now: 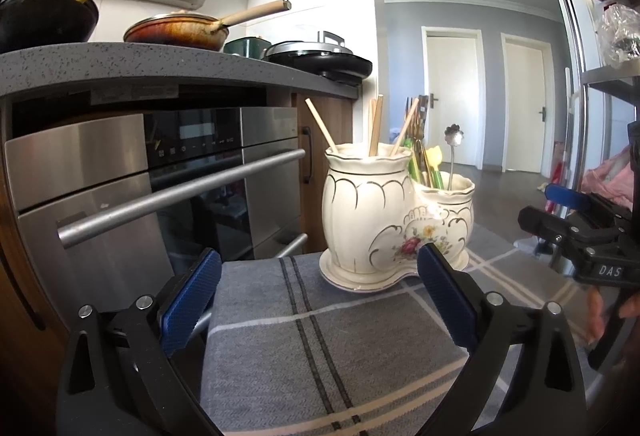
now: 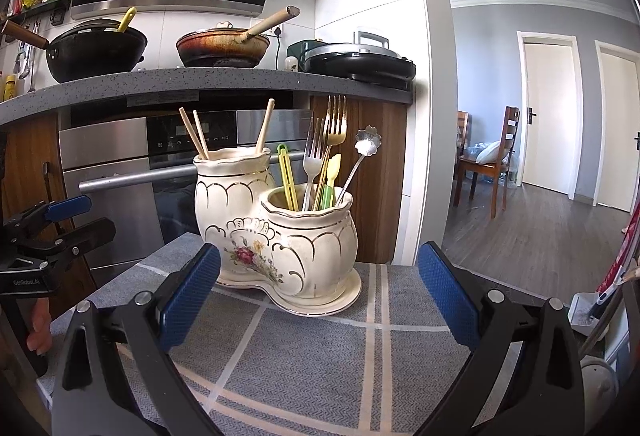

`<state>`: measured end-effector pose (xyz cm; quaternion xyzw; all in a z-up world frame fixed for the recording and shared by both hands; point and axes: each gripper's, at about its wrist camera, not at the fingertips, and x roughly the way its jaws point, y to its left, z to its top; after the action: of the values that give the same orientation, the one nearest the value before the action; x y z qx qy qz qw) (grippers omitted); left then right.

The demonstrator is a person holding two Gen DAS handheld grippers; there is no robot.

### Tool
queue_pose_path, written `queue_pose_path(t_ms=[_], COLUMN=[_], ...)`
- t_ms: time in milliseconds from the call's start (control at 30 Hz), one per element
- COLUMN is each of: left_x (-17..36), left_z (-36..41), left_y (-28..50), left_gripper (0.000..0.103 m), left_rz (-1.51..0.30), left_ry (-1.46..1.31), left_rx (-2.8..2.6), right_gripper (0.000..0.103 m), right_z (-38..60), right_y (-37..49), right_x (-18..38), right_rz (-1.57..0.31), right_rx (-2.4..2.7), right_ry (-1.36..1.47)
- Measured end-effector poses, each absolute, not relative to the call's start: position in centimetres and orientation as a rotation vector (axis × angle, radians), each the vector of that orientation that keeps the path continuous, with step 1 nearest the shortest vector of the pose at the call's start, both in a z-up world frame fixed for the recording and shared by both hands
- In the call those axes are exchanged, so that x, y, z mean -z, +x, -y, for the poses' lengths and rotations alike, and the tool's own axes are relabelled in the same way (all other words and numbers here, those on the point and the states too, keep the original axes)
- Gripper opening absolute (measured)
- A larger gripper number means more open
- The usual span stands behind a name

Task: Organize utensils

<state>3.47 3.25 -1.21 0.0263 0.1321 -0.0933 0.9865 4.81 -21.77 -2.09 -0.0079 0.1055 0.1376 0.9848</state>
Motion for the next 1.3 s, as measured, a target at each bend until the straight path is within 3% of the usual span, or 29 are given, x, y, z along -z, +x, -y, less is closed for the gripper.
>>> queue_pose_path(t_ms=[1300], left_x=[1.22], left_z=[-3.32], left_y=[3.61], left_gripper=[0.098], left_rz=[-0.274], left_ry=[0.05], left_rx=[0.189], right_gripper=[0.098], right_z=[21.59], right_y=[5.24], right_x=[2.45], right_rz=[-0.23], right_rx=[-0.277], right_ry=[-0.016])
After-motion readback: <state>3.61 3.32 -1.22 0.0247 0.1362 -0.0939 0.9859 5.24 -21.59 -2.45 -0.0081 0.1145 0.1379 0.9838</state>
